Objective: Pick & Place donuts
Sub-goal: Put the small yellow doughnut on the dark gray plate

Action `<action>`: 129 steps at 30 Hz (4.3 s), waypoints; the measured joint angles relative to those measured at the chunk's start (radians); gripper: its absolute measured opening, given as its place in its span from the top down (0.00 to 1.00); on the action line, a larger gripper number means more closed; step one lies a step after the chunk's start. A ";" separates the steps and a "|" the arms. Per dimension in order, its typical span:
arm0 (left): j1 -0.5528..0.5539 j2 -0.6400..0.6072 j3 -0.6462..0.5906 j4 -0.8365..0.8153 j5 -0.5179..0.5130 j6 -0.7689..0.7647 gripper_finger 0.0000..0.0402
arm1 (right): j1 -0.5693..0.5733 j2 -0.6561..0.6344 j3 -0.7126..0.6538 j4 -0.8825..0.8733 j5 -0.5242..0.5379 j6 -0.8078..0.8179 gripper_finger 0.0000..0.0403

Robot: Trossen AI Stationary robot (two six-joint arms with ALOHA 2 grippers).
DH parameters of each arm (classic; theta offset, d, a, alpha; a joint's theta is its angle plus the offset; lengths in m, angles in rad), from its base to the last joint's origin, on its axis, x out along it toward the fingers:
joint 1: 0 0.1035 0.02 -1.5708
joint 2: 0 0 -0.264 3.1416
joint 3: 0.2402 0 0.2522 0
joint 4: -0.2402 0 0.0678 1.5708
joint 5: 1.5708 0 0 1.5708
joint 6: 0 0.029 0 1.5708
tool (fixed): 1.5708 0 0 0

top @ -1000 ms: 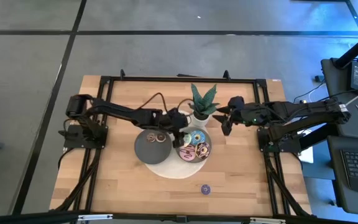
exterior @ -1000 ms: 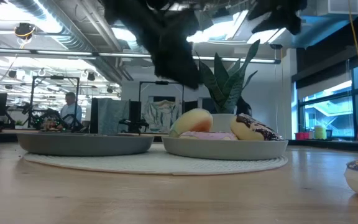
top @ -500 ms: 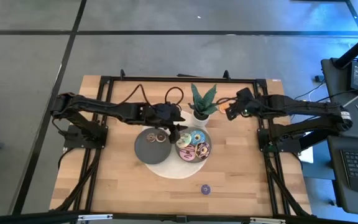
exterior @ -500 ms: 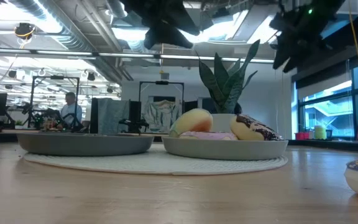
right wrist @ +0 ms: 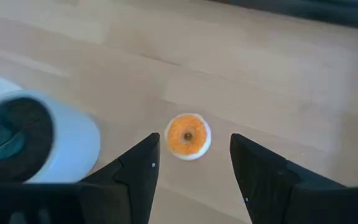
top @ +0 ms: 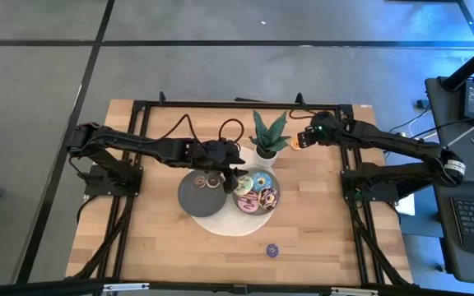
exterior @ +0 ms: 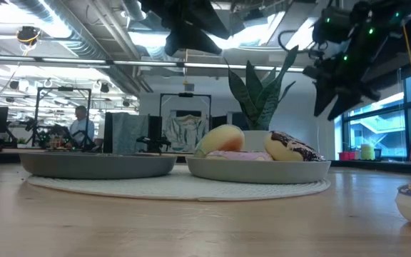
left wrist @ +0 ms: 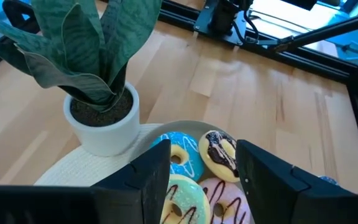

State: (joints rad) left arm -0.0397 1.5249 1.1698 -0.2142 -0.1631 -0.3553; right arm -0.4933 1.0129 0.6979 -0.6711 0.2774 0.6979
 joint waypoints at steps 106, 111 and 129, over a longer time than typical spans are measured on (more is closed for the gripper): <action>-0.267 -0.185 -0.204 0.272 -0.524 -0.225 0.60 | 0.720 0.493 0.541 0.556 0.257 -0.468 0.93; -0.257 -0.185 -0.204 0.325 -0.487 -0.187 0.63 | 0.720 0.493 0.541 0.556 0.258 -0.467 0.93; -0.251 -0.185 -0.204 0.339 -0.484 -0.162 0.68 | 0.720 0.494 0.541 0.601 0.253 -0.470 0.93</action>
State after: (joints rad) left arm -0.2909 1.3396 0.9653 0.1251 -0.6476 -0.5170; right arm 0.2264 1.5066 1.2385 -0.0705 0.5308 0.2276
